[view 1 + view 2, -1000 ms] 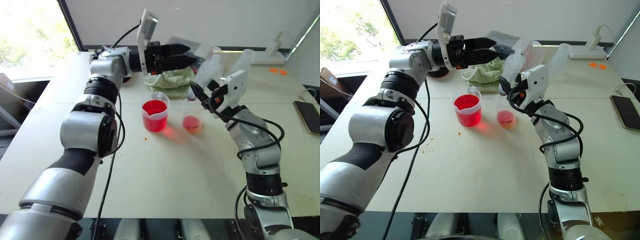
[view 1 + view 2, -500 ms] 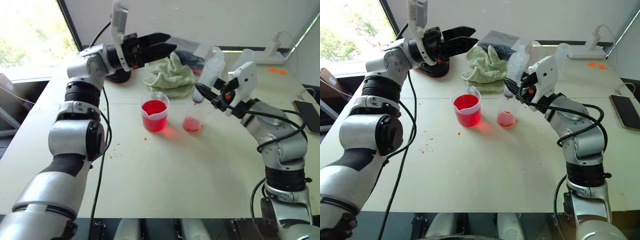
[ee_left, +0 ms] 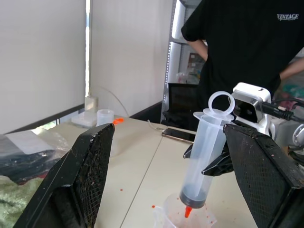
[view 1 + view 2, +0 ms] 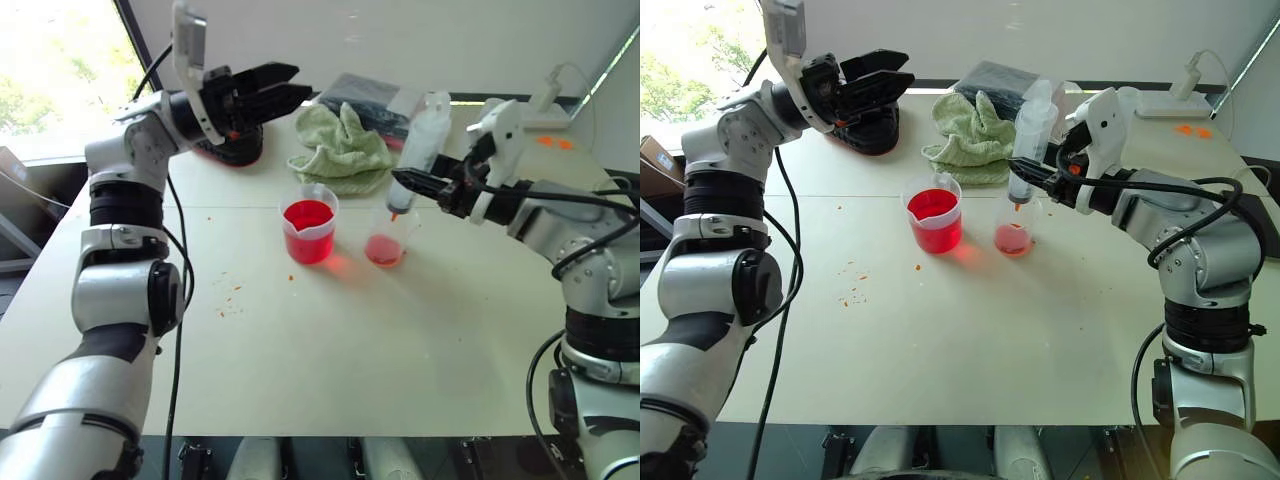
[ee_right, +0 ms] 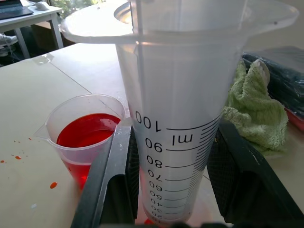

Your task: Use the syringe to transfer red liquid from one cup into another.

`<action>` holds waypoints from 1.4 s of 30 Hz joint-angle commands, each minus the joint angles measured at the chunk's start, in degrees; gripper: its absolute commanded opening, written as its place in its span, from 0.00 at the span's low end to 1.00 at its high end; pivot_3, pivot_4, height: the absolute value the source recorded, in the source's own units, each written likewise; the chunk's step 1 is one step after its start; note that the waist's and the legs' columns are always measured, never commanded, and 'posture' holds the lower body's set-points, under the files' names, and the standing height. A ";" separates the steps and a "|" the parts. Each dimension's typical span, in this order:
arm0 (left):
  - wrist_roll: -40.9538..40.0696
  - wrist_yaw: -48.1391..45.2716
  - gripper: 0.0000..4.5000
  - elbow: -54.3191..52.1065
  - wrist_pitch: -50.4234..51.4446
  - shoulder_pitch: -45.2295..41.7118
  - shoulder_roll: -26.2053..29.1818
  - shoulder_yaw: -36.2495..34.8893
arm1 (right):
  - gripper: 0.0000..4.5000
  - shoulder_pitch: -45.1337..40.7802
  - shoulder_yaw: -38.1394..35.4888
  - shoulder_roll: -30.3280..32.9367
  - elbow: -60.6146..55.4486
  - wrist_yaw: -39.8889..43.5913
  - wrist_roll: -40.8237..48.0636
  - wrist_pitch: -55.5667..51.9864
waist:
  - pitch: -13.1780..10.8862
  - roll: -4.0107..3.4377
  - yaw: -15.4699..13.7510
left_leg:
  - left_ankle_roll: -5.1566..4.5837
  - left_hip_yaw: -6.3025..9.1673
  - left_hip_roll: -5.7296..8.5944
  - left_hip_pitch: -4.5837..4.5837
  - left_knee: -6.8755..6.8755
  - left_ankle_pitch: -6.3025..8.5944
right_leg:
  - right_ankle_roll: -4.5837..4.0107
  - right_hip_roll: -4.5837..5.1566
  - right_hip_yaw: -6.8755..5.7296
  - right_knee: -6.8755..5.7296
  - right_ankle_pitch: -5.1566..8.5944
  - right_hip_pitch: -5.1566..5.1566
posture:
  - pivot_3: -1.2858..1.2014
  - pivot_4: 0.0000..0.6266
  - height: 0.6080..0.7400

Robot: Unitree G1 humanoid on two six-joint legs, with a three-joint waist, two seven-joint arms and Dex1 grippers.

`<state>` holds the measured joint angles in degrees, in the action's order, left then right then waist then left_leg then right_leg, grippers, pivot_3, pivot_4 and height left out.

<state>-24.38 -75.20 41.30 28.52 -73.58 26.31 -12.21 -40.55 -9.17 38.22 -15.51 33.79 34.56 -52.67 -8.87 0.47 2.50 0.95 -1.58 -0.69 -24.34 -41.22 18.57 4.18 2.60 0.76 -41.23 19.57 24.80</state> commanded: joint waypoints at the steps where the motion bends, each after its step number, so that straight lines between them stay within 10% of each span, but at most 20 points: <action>1: -1.92 1.00 0.85 -3.93 0.91 0.53 1.86 -0.91 | 0.31 -1.61 -3.84 3.96 2.28 3.08 0.72 1.69 | 0.00 0.00 -0.11 | 0.00 0.00 0.01 -0.01 0.00 0.00 | 0.00 0.00 0.00 0.00 0.00 0.00 | 0.52 0.24 0.78; 16: -5.88 3.90 0.85 -14.98 6.98 10.95 7.76 -1.35 | 0.31 -20.45 -3.65 13.81 28.21 -0.39 -3.65 -10.93 | 0.00 0.00 0.00 | -0.02 -0.05 -0.02 -0.01 0.00 0.01 | 0.00 0.01 0.04 0.01 0.00 0.02 | 0.52 0.24 0.78; 30: -11.32 10.73 0.85 -25.50 10.35 19.78 8.62 -3.63 | 0.31 -26.84 22.90 15.06 46.52 12.58 -11.25 -26.99 | 0.00 0.00 -0.07 | -0.02 -0.06 0.00 -0.11 0.03 0.01 | 0.00 0.04 0.05 0.01 0.00 0.15 | 0.52 0.24 0.78; 42: -13.96 13.95 0.85 -30.36 11.70 24.18 8.95 -3.33 | 0.31 -29.98 28.88 10.02 57.98 16.07 -17.21 -28.86 | 0.00 0.00 0.03 | -0.02 -0.08 -0.01 -0.10 0.03 0.01 | 0.00 0.03 0.05 0.01 0.00 0.16 | 0.52 0.24 0.78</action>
<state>-37.02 -61.44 13.33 40.02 -49.46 34.14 -14.53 -68.45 20.06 48.17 41.20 49.93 18.56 -81.92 -8.87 0.46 2.53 0.93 -1.66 -0.70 -24.45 -41.19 18.58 4.18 2.63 0.81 -41.23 19.57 24.96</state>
